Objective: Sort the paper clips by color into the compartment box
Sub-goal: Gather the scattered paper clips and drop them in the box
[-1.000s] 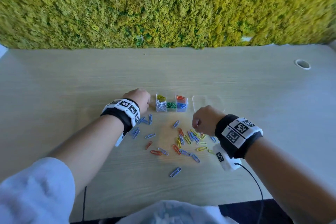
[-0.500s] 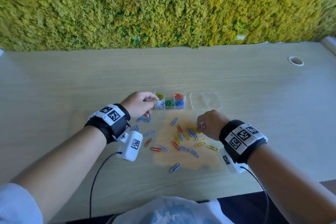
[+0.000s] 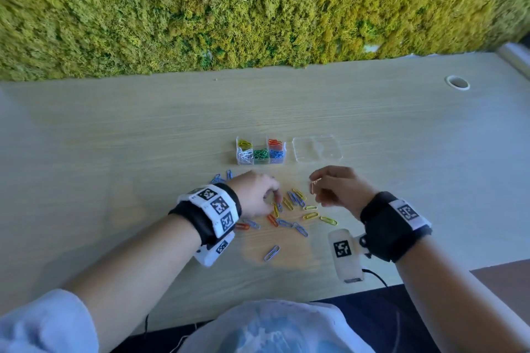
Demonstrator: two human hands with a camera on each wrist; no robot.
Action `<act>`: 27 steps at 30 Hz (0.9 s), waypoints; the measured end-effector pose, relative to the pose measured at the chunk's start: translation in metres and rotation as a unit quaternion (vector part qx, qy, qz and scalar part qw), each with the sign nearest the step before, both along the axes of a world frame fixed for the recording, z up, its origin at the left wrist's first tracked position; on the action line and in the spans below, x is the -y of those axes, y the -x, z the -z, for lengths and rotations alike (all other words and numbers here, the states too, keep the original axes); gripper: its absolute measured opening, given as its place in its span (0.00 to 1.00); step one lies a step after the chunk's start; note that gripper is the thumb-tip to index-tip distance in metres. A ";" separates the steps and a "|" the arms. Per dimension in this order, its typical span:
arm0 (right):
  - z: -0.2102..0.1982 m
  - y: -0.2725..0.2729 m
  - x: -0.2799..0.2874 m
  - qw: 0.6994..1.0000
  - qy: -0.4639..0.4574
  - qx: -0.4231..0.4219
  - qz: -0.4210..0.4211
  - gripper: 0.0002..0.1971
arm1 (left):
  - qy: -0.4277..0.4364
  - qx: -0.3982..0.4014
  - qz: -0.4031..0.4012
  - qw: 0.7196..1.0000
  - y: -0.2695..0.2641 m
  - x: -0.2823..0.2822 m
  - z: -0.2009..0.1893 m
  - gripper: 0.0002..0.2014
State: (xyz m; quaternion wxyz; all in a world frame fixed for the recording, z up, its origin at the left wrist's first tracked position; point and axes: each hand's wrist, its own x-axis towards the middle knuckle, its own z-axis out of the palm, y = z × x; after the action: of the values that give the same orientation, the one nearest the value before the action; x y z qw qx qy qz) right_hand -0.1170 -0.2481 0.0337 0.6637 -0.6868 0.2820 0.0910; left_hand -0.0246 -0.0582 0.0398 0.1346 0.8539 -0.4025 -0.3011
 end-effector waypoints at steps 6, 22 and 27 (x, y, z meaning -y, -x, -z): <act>-0.004 0.011 -0.001 0.979 -0.185 0.020 0.081 0.15 | -0.073 0.071 0.066 0.993 0.004 0.008 0.001 0.08; -0.001 0.012 -0.023 0.809 0.486 -0.082 -0.319 0.11 | -0.080 0.099 0.082 0.988 0.001 0.012 0.000 0.07; 0.004 0.014 -0.008 0.926 0.345 -0.039 -0.148 0.05 | -0.091 0.113 0.093 0.985 0.000 0.012 0.002 0.05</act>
State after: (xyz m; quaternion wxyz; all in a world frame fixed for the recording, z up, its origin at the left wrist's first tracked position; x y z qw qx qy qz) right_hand -0.1306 -0.2404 0.0294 0.3533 -0.9032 0.2168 0.1117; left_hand -0.0250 -0.0704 0.0374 -0.0188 0.8498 -0.4640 -0.2493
